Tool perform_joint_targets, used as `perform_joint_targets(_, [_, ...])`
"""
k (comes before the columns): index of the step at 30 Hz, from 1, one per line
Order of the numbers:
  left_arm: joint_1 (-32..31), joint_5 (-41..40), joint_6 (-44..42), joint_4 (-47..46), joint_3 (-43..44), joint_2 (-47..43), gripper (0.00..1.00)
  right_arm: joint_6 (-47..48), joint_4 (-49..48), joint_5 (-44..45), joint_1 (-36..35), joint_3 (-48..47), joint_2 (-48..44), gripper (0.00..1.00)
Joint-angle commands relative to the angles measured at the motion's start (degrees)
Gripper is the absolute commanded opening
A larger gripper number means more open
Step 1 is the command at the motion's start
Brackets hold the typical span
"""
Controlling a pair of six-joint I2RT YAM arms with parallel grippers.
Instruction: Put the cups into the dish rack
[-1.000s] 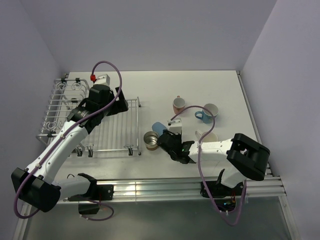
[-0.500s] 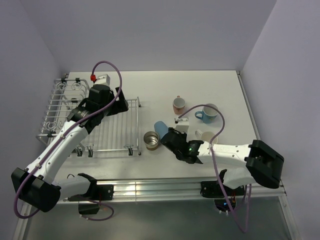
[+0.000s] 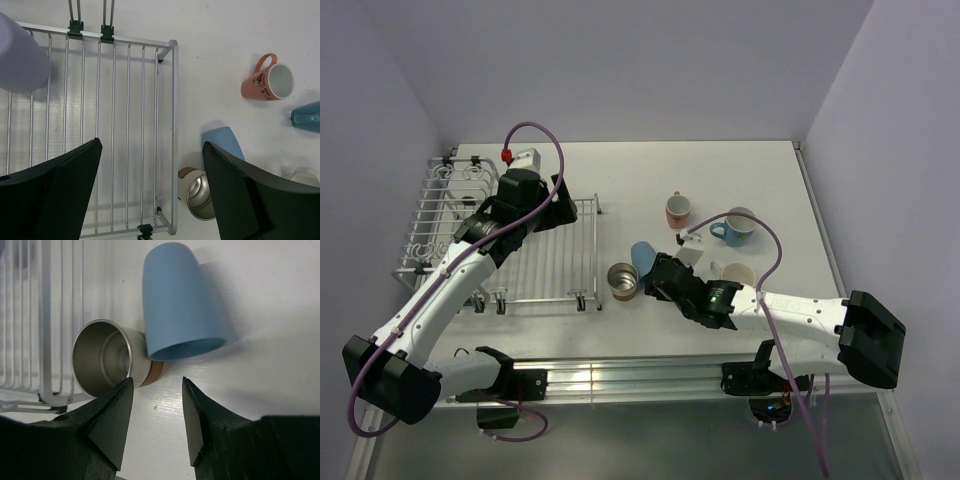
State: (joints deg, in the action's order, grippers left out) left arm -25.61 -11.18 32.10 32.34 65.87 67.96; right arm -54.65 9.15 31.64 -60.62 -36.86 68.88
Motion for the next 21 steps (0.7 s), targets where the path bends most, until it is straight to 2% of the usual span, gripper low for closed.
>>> perform_joint_targets(1, [-0.1, 0.8, -1.2, -2.0, 0.3, -1.4, 0.89, -5.6, -4.0, -3.0, 0.2, -0.7, 0.7, 0.52])
perform_joint_targets(21, [-0.2, 1.0, -1.5, -2.4, 0.1, -1.3, 0.89, -14.6, -22.2, -7.7, 6.5, 9.5, 3.5, 0.57])
